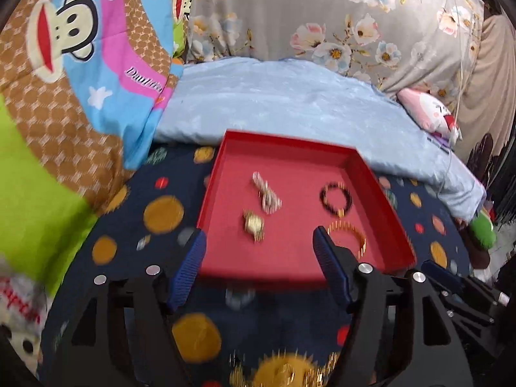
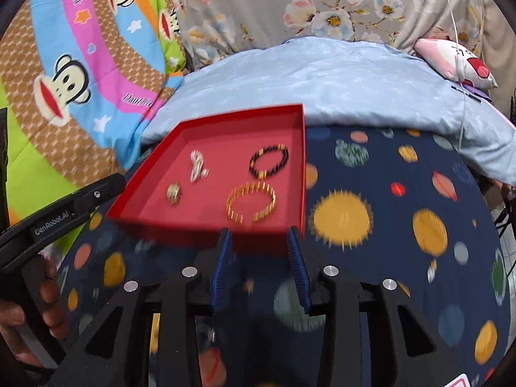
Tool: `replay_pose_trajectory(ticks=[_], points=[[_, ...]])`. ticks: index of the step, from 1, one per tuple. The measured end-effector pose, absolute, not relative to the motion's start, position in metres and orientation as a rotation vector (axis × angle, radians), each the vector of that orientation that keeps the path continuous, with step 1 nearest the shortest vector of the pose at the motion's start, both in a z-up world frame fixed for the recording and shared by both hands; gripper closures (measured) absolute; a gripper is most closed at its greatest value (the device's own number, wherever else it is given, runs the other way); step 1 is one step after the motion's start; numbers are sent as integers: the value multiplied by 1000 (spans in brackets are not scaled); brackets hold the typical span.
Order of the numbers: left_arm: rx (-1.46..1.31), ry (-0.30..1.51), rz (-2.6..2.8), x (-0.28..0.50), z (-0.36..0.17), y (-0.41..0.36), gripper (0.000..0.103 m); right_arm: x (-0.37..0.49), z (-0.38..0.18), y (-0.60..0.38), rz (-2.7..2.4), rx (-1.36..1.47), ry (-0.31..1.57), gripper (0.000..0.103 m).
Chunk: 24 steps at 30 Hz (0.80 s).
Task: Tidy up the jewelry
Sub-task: 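Move both tools back to the gold earrings and rings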
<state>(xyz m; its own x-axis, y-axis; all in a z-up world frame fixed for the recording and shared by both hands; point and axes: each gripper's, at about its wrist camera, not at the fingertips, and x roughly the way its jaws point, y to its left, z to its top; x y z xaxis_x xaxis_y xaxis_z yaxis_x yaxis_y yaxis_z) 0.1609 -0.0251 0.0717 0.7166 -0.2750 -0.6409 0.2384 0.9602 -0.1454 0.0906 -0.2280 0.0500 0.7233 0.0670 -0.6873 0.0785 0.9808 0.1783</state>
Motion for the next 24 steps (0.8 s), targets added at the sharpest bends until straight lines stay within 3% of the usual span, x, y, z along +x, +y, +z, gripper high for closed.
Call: replay_pose_trajectory(ticks=[14,24], points=[[-60,869,-258,55,21,10,37,0,12,-197,55,205,892,67],[-100,885,-268,41,13,17,37,-10,6,-181,79,190,908,67]])
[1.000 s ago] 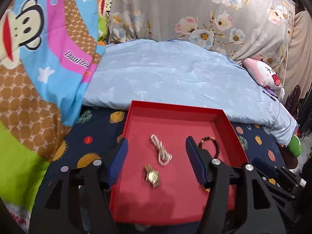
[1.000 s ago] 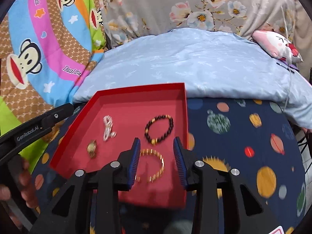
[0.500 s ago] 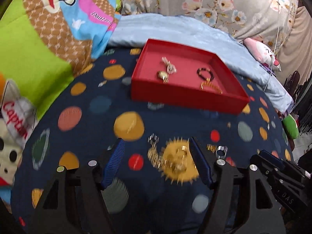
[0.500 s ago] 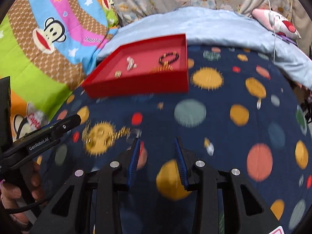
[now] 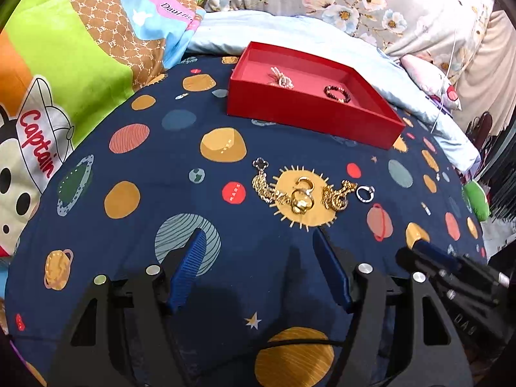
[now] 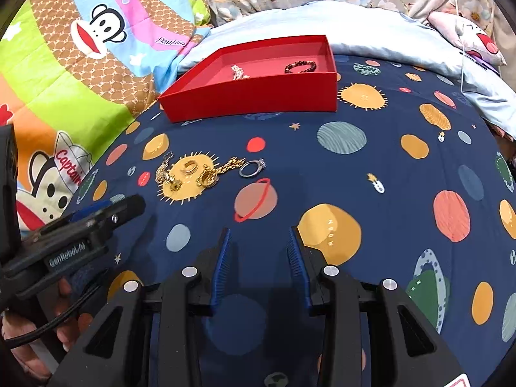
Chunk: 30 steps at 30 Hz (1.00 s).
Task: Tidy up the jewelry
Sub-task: 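Move both tools back to the gold earrings and rings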
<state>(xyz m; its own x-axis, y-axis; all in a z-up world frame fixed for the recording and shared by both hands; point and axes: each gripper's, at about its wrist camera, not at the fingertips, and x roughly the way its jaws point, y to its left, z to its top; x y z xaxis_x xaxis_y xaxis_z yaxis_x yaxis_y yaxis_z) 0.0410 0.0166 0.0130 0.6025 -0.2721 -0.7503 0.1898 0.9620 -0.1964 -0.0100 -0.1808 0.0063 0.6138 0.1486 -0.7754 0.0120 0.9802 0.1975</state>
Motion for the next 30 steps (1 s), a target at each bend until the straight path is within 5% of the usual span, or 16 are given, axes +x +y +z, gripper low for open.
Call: replay_pose_trajectory(ticks=[11,14,16,21,30], points=[[-123,911,-288,70,17,-13,38,-10,10,-188,64,205,905,67],[-125,949,-302,76,10,-20,57,-9,10,-190,61,208,907,67],[-122,969,-314,77,6,-22,80,-9,9,-191,59,209,907,67],[-125,965,-309,73,2,-15,99,-7,8,-192,58,219,908,67],[-145,930,-344,65,11,4,101,-6,9,-191,64,220,905,67]])
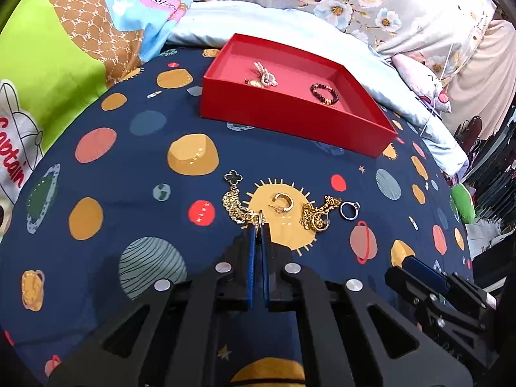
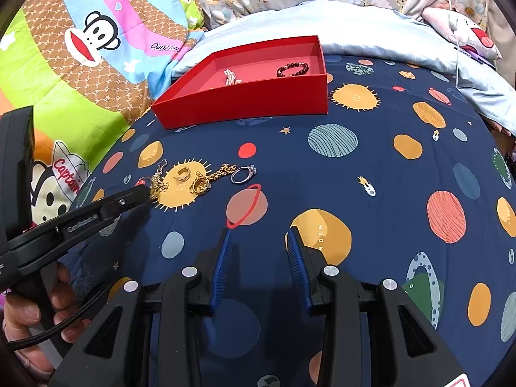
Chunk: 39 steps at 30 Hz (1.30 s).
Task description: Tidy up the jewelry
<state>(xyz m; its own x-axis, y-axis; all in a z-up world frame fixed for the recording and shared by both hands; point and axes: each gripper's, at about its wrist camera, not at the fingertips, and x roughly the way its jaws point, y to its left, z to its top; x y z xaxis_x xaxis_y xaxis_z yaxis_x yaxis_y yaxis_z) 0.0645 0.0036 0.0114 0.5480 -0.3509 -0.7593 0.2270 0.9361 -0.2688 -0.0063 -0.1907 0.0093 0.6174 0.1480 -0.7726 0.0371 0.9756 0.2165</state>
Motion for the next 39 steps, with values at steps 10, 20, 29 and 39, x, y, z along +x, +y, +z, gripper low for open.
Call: replay_pose_trajectory(ticks=[10,20,29,39], points=[[-141,928,-289,56,11,27,101,10,13,-163,150,179,902,70],[-167,951,-280,55,1,40,100,56,15,-154,151,172,889,86],[-167,944,-292,55,-1,40,100,81,-1,-153,131,133,924,89],[-169,937,-292,55,-2,40,100,80,-1,-154,129,108,906,103]])
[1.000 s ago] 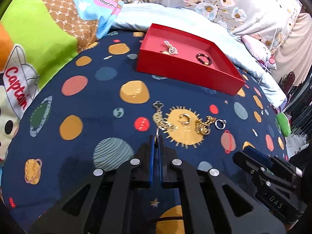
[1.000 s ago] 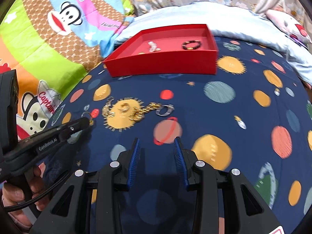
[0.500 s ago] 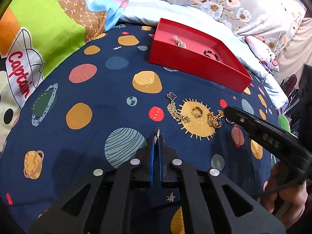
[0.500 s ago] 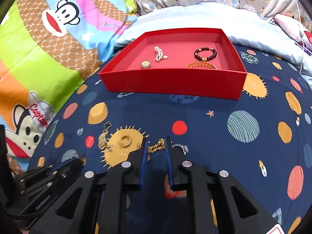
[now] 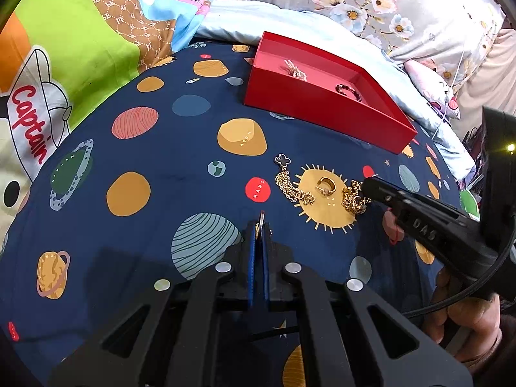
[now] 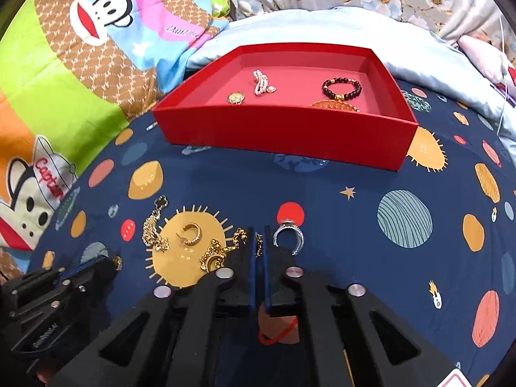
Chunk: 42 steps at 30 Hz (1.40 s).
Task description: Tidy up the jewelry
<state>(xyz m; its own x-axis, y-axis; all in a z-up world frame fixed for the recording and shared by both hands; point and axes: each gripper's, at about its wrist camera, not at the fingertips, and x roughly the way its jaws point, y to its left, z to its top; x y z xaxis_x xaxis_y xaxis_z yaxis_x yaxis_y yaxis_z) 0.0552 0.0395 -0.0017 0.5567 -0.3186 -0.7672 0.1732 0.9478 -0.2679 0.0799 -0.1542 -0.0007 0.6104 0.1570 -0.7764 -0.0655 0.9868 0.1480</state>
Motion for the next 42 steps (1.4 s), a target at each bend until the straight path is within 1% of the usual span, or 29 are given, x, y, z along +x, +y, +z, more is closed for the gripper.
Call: replay_pose_trajectory(ticks=[8,12,14,18,21,27,31,33,35,37,42], points=[[-176,942,-292,55,-2,40,100,66,21,-167,127,163,853,103],[-174,938,-289,55,-2,40,100,69,18,-165,154,174,899,103],[-172,937,-287,54,-2,40,100,71,12,-162,158,170,923,98],[-170,935,-286,54,-2,40,100,78,0,-156,167,188,965,98],[-170,936,-288,54,-2,40,100,81,-2,-155,164,201,962,89],[-173,935,-287,54,-2,40,100,90,-3,-151,159,200,950,87],[-175,935,-287,54,-2,40,100,94,-3,-147,160,186,941,80],[-176,935,-287,54,-2,40,100,94,-3,-142,153,158,927,80],[-177,935,-287,54,-2,40,100,93,-3,-141,143,135,917,85],[-176,935,-287,54,-2,40,100,93,-4,-143,150,142,918,97],[-178,937,-288,54,-2,40,100,92,0,-146,149,159,909,98]])
